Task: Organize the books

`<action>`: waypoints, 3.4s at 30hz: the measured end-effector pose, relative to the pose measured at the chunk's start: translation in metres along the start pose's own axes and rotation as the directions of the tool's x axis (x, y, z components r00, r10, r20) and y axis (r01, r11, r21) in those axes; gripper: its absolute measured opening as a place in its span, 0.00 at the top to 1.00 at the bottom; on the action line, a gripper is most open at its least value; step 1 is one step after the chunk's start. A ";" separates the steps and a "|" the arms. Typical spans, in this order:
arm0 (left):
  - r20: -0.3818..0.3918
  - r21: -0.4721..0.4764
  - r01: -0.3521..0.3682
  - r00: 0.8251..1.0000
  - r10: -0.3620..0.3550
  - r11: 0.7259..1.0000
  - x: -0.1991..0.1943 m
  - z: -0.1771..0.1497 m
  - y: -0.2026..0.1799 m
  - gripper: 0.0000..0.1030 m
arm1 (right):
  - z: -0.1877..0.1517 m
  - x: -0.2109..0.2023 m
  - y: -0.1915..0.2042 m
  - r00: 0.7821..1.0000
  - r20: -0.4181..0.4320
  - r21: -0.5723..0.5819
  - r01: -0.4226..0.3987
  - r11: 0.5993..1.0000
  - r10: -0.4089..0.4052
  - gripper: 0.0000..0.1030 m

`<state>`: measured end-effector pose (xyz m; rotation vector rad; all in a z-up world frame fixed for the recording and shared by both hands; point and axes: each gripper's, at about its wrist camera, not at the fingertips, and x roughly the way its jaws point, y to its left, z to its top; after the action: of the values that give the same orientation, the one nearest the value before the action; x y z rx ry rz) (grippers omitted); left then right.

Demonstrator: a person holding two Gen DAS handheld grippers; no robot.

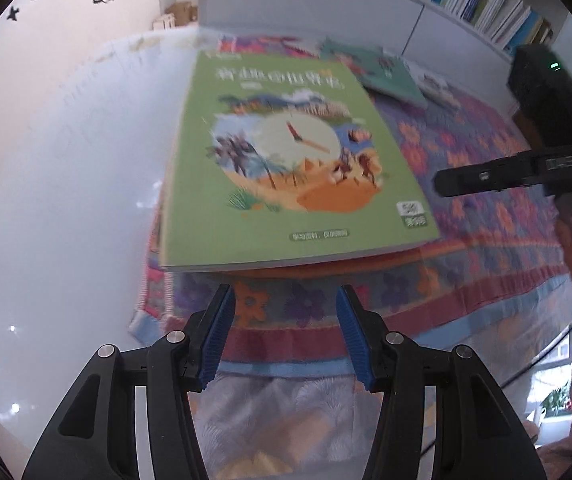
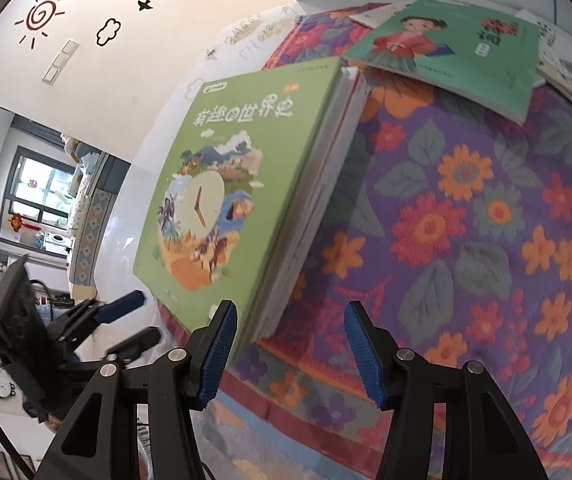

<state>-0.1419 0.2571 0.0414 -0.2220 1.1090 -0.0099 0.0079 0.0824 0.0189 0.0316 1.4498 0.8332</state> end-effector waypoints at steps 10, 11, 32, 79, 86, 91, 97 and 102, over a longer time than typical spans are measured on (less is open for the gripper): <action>-0.022 -0.053 0.042 0.999 -0.044 0.998 0.016 0.014 0.012 0.50 | -0.013 -0.017 -0.021 1.000 0.022 0.042 -0.003 0.999 0.002 0.48; -0.021 -0.053 0.042 0.999 -0.043 0.998 0.017 0.013 0.011 0.50 | -0.014 -0.018 -0.024 1.000 0.024 0.046 -0.004 0.999 0.003 0.48; 0.126 0.168 0.129 0.981 -0.151 0.977 -0.005 0.054 -0.138 0.50 | -0.028 -0.134 -0.188 0.951 0.307 0.254 -0.117 0.960 0.034 0.47; 0.156 0.130 0.130 0.976 -0.150 0.983 0.110 0.071 -0.211 0.40 | 0.018 -0.128 -0.268 0.778 0.591 0.283 0.050 0.958 -0.215 0.86; 0.157 0.110 0.140 0.975 -0.156 0.984 0.105 0.067 -0.206 0.40 | -0.056 -0.170 -0.230 0.791 0.572 0.231 0.098 0.968 -0.217 0.86; 0.134 0.084 0.137 0.980 -0.148 0.987 0.099 0.063 -0.202 0.40 | -0.108 -0.182 -0.202 0.825 0.538 0.156 0.101 0.983 -0.170 0.86; 0.106 0.092 0.107 0.987 -0.117 0.990 0.092 0.053 -0.205 0.40 | -0.160 -0.184 -0.187 0.879 0.472 0.085 0.025 0.996 -0.062 0.86; 0.104 0.145 0.081 0.990 -0.097 0.986 0.092 0.062 -0.225 0.40 | -0.168 -0.183 -0.216 0.882 0.455 0.146 0.064 0.987 -0.125 0.84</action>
<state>-0.0225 0.0368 0.0271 -0.1446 0.9823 -0.1535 -0.0174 -0.2455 0.0394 0.2402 1.0369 0.5989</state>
